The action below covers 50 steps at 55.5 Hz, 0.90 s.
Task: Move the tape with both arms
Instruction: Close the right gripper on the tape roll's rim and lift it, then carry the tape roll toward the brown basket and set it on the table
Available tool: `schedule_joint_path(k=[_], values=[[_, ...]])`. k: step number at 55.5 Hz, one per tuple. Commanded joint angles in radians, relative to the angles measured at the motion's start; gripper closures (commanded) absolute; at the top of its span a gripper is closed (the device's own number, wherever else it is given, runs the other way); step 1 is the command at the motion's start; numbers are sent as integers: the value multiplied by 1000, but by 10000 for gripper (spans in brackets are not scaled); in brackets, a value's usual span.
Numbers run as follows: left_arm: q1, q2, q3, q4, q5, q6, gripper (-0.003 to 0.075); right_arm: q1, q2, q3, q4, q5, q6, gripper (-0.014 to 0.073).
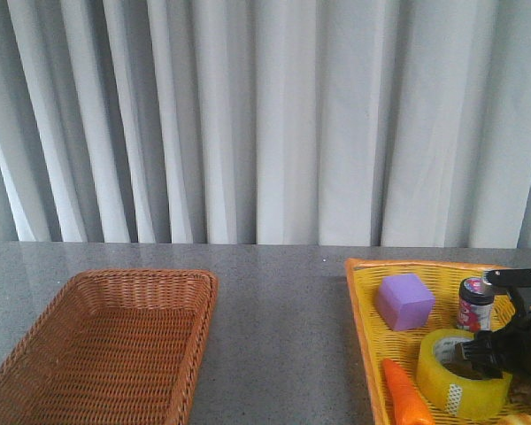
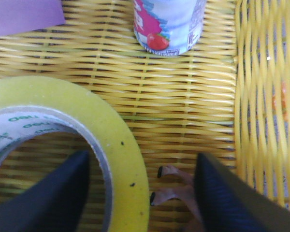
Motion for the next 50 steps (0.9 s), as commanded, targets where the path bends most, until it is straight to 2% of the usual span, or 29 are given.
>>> schedule_joint_path(k=[1,15,29,34,41,50], values=[[3,-17,-14,-6,-66,-9,643,-2,-43,-33,4,-52,-12,272],[3,-17,-14,-6,-66,-9,643,-2,-54,-89,42,-30,-12,607],[3,-17,-14,-6,-68,-9,643,-2,-116,-246,141,55,-12,601],[3,-17,-14,-6,-68,-9,643,11,-149,-304,223,104,-35,601],[3,-17,-14,-6,-68,-9,643,90,-178,-384,390,151,-187,601],[3,-17,-14,-6,-71,-9,643,287,-160,-434,549,153,-423,599]])
